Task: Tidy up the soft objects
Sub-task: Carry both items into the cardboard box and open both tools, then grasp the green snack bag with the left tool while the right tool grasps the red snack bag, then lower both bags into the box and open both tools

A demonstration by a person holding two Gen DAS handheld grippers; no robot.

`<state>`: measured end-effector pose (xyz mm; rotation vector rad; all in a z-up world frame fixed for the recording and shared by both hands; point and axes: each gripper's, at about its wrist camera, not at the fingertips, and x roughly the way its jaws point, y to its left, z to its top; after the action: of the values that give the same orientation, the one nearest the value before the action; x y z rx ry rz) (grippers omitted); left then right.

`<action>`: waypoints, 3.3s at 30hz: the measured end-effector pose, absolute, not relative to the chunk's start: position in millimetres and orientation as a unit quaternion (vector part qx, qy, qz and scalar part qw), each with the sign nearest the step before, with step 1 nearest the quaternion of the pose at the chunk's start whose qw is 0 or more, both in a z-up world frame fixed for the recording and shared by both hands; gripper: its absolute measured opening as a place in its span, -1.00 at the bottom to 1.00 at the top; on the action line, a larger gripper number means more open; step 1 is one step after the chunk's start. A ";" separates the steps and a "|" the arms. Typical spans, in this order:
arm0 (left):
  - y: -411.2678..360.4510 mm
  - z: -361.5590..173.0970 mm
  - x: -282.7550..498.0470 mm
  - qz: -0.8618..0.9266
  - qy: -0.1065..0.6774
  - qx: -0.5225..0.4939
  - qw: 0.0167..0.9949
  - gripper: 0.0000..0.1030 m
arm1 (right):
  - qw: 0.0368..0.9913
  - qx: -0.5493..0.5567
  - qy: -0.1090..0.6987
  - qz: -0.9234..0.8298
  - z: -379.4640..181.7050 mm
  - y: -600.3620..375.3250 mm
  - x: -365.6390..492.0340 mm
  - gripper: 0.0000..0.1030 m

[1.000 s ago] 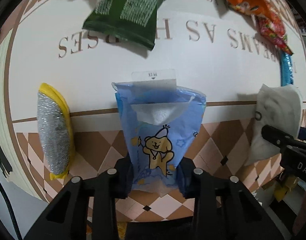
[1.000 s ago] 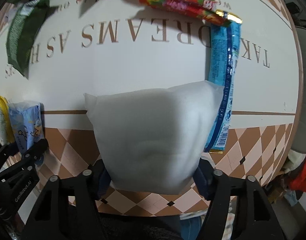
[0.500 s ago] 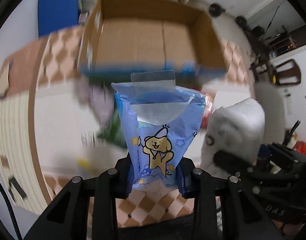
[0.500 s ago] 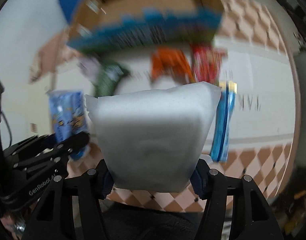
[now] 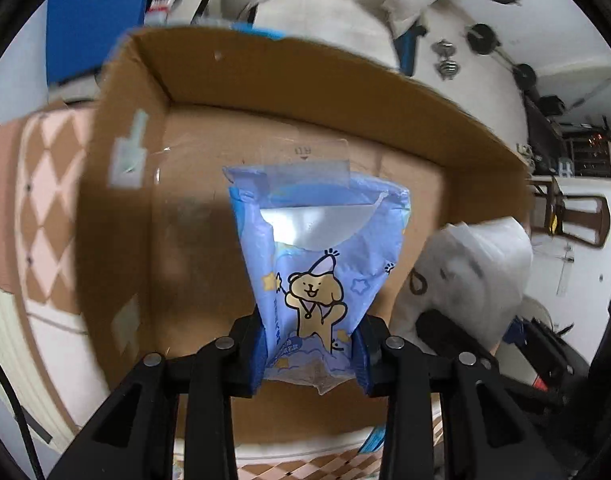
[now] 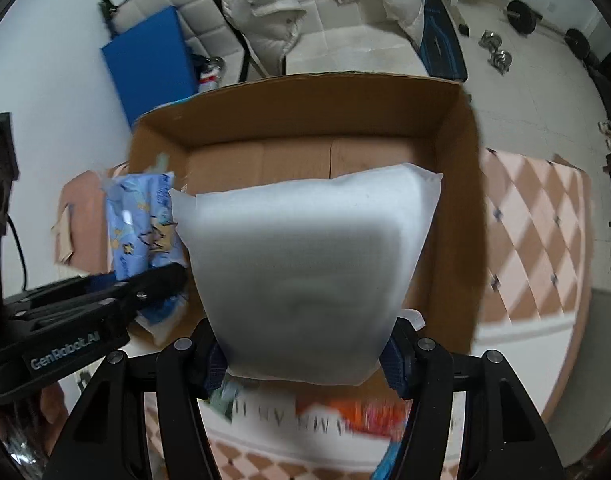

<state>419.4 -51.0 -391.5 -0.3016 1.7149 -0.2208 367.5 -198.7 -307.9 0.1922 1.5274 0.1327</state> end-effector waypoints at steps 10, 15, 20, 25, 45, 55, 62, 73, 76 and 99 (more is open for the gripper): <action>-71.4 -430.5 446.7 -0.101 0.777 -0.118 0.610 -0.29 | 0.679 0.056 0.730 0.052 -403.0 -206.5 433.2 0.26; -75.8 -434.5 451.5 -0.098 0.782 -0.118 0.604 0.01 | 0.673 0.043 0.737 0.049 -415.6 -207.4 446.7 0.32; -76.4 -413.8 453.1 -0.090 0.766 -0.082 0.631 0.79 | 0.670 0.009 0.740 0.051 -410.0 -206.1 454.1 0.75; -67.8 -365.7 440.4 -0.084 0.735 -0.064 0.669 0.93 | 0.689 -0.001 0.723 0.051 -378.8 -211.5 443.9 1.00; -15.4 -379.9 218.3 -0.019 0.691 0.088 0.717 0.21 | 0.733 0.103 0.673 -0.011 -343.1 -285.6 205.8 0.81; -41.4 -460.9 206.2 -0.037 0.750 0.096 0.653 0.25 | 0.672 0.109 0.730 -0.052 -434.5 -296.6 193.3 0.40; -36.1 -463.9 207.4 -0.025 0.764 0.028 0.644 -0.17 | 0.654 0.124 0.745 -0.045 -460.7 -293.0 191.0 0.02; -32.4 -464.7 130.4 -0.013 0.785 -0.007 0.619 -0.22 | 0.625 0.089 0.776 0.001 -459.4 -286.9 110.2 -0.08; -36.2 -470.1 124.2 -0.007 0.782 0.001 0.623 -0.15 | 0.612 0.085 0.786 0.015 -463.2 -281.7 83.3 -0.08; -71.1 -336.9 144.8 -0.070 0.710 -0.043 0.700 -0.31 | 0.662 0.085 0.741 0.074 -388.3 -241.5 64.8 -0.11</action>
<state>144.8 -71.1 -336.9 -0.0961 1.5815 -0.1568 64.8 -241.5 -388.3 0.1916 1.6767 0.1673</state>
